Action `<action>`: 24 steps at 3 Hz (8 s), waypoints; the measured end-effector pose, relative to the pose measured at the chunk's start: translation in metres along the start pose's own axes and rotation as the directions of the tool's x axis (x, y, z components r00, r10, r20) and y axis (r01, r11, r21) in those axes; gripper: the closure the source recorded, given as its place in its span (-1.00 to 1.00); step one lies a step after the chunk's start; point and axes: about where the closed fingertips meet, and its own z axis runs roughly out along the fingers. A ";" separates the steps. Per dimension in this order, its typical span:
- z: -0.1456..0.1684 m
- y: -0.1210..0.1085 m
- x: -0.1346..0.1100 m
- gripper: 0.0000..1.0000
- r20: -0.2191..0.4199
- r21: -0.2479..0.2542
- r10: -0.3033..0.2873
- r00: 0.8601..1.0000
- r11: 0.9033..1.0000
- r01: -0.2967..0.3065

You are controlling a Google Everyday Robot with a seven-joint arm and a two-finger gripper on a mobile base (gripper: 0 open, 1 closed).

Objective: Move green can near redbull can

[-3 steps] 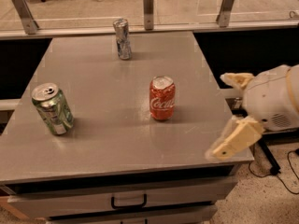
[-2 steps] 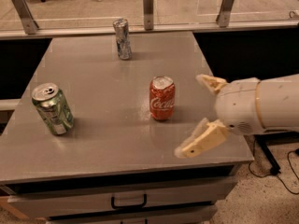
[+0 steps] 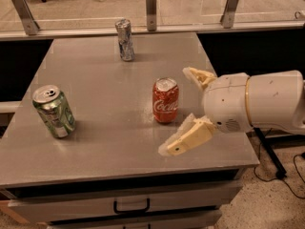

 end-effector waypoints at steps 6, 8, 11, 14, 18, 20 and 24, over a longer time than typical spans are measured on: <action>0.111 0.064 -0.058 -1.00 0.403 -0.015 0.279 0.872 0.954 -0.298; 0.160 0.085 -0.082 -1.00 0.378 -0.030 0.253 0.891 0.965 -0.261; 0.221 0.084 -0.105 -1.00 0.377 -0.037 0.193 0.906 0.980 -0.194; 0.247 0.073 -0.118 -0.19 0.429 -0.073 0.143 0.892 0.990 -0.124; 0.179 -0.051 -0.157 1.00 0.496 0.089 0.086 0.864 0.985 -0.149; 0.119 -0.144 -0.162 1.00 0.492 0.163 0.011 0.870 0.981 -0.105; 0.085 -0.239 -0.102 1.00 0.416 0.229 0.007 0.909 0.967 -0.112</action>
Offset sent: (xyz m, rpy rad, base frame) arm -0.0199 0.0885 -0.0281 0.7021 0.0229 -0.2769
